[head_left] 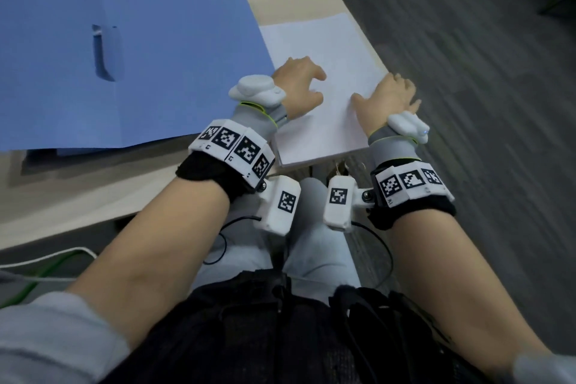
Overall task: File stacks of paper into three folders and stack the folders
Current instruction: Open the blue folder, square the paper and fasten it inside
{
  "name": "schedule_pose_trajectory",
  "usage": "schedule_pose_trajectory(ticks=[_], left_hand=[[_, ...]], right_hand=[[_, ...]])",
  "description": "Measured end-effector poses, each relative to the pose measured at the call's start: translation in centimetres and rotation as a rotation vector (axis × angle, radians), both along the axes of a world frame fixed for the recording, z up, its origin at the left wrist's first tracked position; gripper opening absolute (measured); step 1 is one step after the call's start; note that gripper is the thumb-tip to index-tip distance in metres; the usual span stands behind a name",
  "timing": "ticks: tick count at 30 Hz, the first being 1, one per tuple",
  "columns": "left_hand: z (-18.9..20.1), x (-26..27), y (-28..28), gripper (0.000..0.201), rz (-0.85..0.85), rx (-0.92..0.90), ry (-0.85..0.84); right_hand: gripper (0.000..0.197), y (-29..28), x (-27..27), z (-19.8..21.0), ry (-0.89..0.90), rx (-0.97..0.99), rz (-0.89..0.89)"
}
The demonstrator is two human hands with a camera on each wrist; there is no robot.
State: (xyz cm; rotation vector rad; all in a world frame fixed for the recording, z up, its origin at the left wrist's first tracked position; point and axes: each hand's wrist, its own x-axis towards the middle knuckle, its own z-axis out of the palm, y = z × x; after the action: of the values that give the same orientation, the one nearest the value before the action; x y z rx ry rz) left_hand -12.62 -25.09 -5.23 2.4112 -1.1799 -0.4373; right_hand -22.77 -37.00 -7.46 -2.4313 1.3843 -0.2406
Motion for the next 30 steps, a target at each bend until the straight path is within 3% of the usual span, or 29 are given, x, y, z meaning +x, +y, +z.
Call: schedule_pose_trajectory(ticks=[5, 8, 11, 13, 15, 16, 18, 19, 23, 30], left_hand=[[-0.8, -1.1, -1.8, 0.023, -0.032, 0.119, 0.073], [-1.1, -0.9, -2.0, 0.028, -0.015, 0.104, 0.073], [-1.8, -0.4, -1.9, 0.055, 0.008, 0.014, 0.135], [-2.0, -0.2, -2.0, 0.05, 0.04, -0.047, 0.191], [-1.9, -0.1, -2.2, 0.031, 0.088, -0.154, 0.326], [-1.7, -0.3, -2.4, 0.024, 0.125, -0.25, 0.474], [-1.2, -0.6, -2.8, 0.023, 0.208, -0.457, 0.787], [-1.1, -0.6, -3.0, 0.024, 0.242, -0.508, 0.858], [-1.3, -0.7, -3.8, 0.017, 0.265, -0.512, 0.811], [-1.9, -0.4, -4.2, 0.016, 0.297, -0.509, 0.782]], right_hand=[[0.052, -0.7, -0.7, -0.9, -0.067, 0.012, 0.036], [0.046, -0.9, -1.0, -0.7, -0.137, 0.011, 0.058], [0.042, -1.3, -1.2, 0.0, -0.229, 0.048, 0.031], [0.036, -1.3, -1.0, 0.6, -0.319, 0.057, 0.035], [0.028, -1.2, -0.8, 1.1, -0.428, 0.091, 0.063], [0.024, -1.1, -0.8, 1.3, -0.477, 0.125, 0.075], [0.015, -1.1, -0.7, 1.4, -0.541, 0.221, 0.086], [0.009, -1.1, -0.8, 1.4, -0.565, 0.28, 0.086], [0.015, -1.3, -1.2, 1.2, -0.633, 0.42, 0.09], [0.02, -1.1, -1.3, 1.2, -0.697, 0.484, 0.086]])
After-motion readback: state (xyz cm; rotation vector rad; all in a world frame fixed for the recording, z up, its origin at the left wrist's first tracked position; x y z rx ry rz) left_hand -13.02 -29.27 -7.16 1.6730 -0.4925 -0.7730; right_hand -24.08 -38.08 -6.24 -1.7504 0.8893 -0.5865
